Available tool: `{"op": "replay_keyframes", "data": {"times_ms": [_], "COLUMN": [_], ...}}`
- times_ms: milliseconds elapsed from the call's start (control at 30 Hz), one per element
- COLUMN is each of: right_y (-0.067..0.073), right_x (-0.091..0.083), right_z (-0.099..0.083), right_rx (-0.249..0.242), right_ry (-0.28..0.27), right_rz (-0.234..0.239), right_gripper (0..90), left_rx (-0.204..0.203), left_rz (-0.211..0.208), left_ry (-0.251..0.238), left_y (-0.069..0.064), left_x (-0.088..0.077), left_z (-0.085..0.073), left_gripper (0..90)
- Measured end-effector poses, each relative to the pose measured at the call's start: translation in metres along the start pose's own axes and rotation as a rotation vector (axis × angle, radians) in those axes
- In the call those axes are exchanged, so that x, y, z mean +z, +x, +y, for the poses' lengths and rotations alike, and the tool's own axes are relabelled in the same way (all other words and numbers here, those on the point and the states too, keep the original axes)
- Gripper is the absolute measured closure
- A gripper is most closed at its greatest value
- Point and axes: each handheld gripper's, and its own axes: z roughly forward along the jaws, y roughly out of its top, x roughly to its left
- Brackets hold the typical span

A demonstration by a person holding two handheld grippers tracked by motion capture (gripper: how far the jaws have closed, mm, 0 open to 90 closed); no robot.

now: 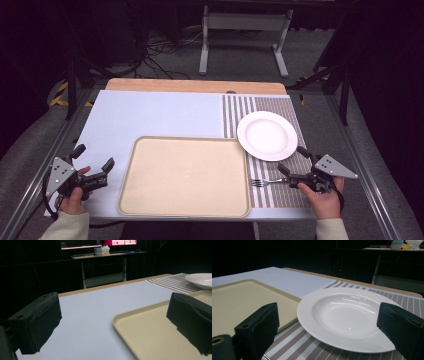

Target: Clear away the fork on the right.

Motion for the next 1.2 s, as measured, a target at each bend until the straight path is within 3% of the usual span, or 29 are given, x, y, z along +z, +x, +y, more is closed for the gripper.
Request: {"op": "replay_keyframes", "data": {"times_ms": [767, 1000, 1200], "right_y": [-0.001, 0.000, -0.001], "right_x": [-0.002, -0.004, -0.001], "right_z": [-0.002, 0.007, 0.016], "right_rx": [0.016, -0.008, 0.003], "right_ry": [-0.011, 0.012, 0.014], "right_rz": [0.029, 0.031, 0.054], "right_gripper": [4.3, 4.3, 4.1], "left_rx": [-0.010, -0.014, -0.010], "left_rz": [-0.005, -0.003, -0.004], "left_ry": [-0.007, -0.008, -0.005], "left_y": [-0.001, -0.001, -0.002], "left_x": [0.001, 0.000, 0.000], "left_z": [0.001, 0.002, 0.002], "left_gripper": [0.3, 0.3, 0.4]}}
